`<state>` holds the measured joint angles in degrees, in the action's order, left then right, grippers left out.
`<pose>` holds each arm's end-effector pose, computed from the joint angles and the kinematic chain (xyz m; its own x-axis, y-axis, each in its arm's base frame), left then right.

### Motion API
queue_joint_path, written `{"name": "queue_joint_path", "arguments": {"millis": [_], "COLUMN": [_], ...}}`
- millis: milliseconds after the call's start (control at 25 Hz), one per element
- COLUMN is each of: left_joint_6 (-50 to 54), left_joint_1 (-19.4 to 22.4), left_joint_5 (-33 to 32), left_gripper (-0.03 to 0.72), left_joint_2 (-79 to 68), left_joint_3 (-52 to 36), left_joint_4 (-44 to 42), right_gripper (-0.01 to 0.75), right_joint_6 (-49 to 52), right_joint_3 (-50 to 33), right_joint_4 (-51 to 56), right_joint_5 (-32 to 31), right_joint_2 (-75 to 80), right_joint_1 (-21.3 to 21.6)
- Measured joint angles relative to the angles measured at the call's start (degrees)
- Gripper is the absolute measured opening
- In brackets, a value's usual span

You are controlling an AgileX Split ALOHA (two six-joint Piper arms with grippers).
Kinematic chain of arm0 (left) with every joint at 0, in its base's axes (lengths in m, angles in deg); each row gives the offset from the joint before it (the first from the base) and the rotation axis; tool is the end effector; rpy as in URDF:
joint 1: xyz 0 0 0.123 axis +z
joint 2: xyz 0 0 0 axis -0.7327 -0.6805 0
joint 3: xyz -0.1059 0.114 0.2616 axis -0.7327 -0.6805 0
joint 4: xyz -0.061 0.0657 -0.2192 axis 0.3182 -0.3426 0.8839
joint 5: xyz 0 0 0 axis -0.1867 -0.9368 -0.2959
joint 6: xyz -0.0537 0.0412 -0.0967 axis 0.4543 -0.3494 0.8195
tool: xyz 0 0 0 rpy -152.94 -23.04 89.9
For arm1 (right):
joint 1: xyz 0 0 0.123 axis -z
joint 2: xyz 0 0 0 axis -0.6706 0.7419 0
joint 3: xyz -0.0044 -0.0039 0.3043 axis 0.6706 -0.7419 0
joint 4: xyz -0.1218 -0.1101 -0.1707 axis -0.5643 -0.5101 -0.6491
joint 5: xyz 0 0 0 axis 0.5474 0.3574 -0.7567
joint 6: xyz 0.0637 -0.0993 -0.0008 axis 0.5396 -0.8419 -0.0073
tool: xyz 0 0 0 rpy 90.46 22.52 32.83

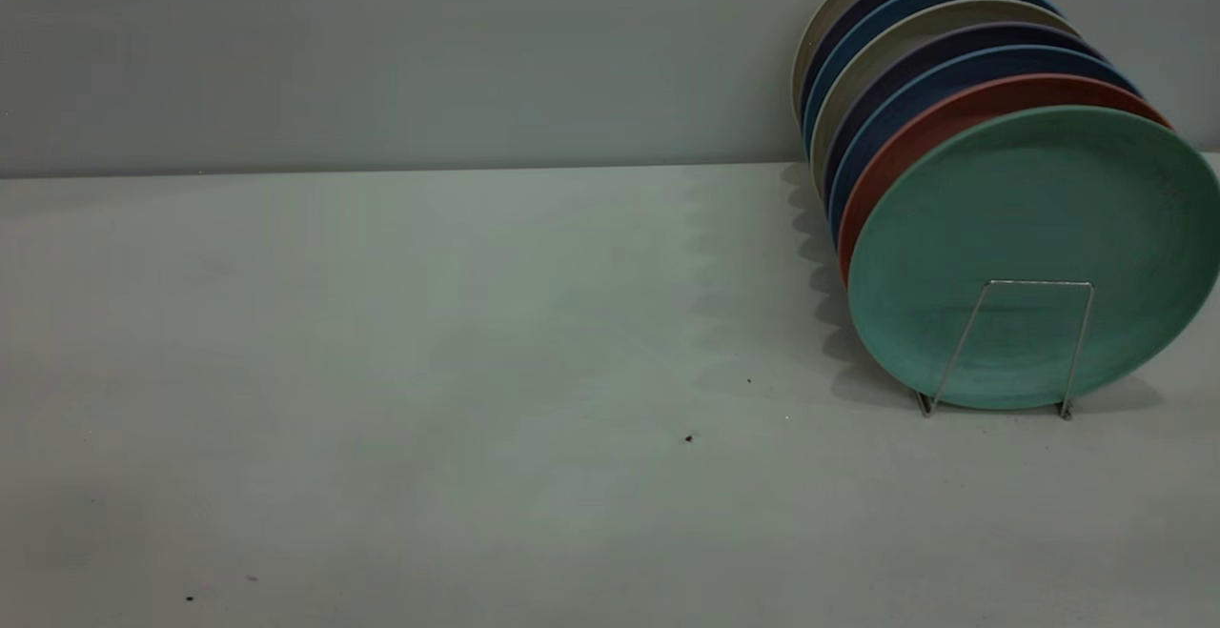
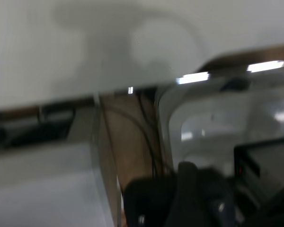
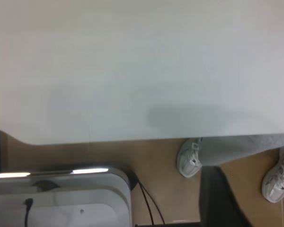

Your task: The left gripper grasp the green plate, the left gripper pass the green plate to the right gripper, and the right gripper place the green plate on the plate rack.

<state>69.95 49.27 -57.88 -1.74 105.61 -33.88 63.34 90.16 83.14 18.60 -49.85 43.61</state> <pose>0.1065 -0.0062 0.2387 -0.9826 0.0657 -0.1740 0.0784 0.9947 -0.0672 0.0517 -0.0032 0.2344 -0.8945 0.0157 -0.4467 0.0264 0.9995 -0.0178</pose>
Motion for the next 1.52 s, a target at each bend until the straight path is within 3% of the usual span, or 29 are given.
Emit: {"name": "queue_joint_path", "arguments": {"millis": [280, 1240, 1520], "left_joint_6": [0.57, 1.71, 1.71], "left_joint_1": [0.0, 0.0, -0.09], "left_joint_5": [4.33, 2.81, 1.41], "left_gripper": [0.589, 0.589, 0.589], "left_joint_2": [5.63, 46.55, 54.78], "left_joint_3": [-6.41, -6.76, -6.76], "left_joint_4": [-2.83, -2.83, -2.83], "right_gripper": [0.363, 0.363, 0.364], "right_joint_6": [0.0, 0.0, 0.0], "right_joint_3": [-0.19, -0.19, -0.19], "right_joint_4": [-0.06, -0.01, -0.01], "right_joint_5": [0.12, -0.43, -0.93], "right_joint_2": [-4.01, -24.07, -32.68], "right_joint_1": [0.0, 0.0, -3.92]}}
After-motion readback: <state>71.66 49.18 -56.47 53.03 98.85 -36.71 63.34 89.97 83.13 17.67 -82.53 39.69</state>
